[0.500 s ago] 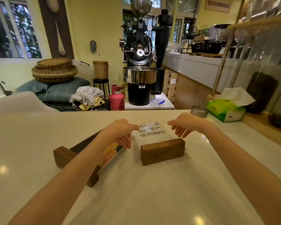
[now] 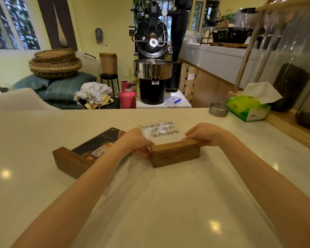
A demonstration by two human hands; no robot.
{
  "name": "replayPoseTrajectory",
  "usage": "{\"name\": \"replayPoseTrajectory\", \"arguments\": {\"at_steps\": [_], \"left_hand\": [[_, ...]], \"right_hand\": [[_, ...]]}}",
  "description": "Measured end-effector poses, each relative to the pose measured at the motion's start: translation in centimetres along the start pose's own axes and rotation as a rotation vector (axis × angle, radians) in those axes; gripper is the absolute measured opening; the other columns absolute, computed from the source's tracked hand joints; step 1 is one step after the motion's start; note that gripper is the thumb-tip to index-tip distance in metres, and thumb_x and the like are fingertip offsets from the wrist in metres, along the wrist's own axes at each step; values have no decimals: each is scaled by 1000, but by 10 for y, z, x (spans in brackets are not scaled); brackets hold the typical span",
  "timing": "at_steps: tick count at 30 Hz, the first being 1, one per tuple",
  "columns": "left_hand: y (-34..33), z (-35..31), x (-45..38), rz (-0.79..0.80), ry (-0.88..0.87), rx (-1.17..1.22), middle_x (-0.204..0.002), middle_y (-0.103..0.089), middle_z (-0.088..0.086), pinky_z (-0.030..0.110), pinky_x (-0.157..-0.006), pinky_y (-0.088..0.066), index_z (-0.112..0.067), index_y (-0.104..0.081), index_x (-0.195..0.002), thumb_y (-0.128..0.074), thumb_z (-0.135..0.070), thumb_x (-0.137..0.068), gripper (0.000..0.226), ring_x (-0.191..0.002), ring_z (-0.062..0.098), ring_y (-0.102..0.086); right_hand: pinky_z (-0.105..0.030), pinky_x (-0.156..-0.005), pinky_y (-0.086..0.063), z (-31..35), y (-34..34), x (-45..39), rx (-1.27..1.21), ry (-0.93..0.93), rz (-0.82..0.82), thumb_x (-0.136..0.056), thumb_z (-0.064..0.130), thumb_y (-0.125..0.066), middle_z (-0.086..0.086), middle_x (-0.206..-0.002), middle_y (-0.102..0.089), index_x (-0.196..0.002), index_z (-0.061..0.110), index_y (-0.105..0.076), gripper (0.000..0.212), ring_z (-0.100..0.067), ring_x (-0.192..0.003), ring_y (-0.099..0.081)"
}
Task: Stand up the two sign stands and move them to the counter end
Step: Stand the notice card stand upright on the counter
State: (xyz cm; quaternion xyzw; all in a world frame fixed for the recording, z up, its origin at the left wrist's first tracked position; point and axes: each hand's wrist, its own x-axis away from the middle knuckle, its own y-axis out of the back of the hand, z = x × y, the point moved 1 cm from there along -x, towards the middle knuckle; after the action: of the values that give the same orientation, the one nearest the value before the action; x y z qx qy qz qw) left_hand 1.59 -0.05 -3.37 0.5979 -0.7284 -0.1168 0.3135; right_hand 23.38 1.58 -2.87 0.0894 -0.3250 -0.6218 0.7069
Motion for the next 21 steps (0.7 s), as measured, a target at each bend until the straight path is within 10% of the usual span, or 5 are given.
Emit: {"name": "replayPoseTrajectory", "arguments": {"at_steps": [8, 11, 21], "left_hand": [[-6, 2, 14, -78, -54, 123, -109, -67, 21, 46, -83, -57, 3, -61, -87, -75, -8, -70, 25, -88, 33, -70], [-7, -3, 20, -94, -73, 174, -116, -62, 23, 48, -77, -58, 4, -44, -121, -74, -2, -70, 59, -89, 36, -68], [-8, -7, 28, -267, -329, -2, -80, -63, 3, 34, -68, -60, -8, -53, -112, -72, -13, -74, 43, -71, 19, -66]], "right_hand": [[-20, -68, -47, -6, -4, 10, 13, 127, -54, -75, 17, -71, -8, -107, -61, -122, 1, -53, 53, -16, -87, -57], [-19, -63, -47, -10, -5, 14, -47, 172, -120, -71, 17, -75, 0, -88, -58, -121, 5, -53, 56, -10, -76, -57], [-15, -56, -52, -18, -9, 31, -275, 405, -240, -72, 11, -73, 0, -94, -64, -110, 16, -51, 44, -13, -80, -64]]}}
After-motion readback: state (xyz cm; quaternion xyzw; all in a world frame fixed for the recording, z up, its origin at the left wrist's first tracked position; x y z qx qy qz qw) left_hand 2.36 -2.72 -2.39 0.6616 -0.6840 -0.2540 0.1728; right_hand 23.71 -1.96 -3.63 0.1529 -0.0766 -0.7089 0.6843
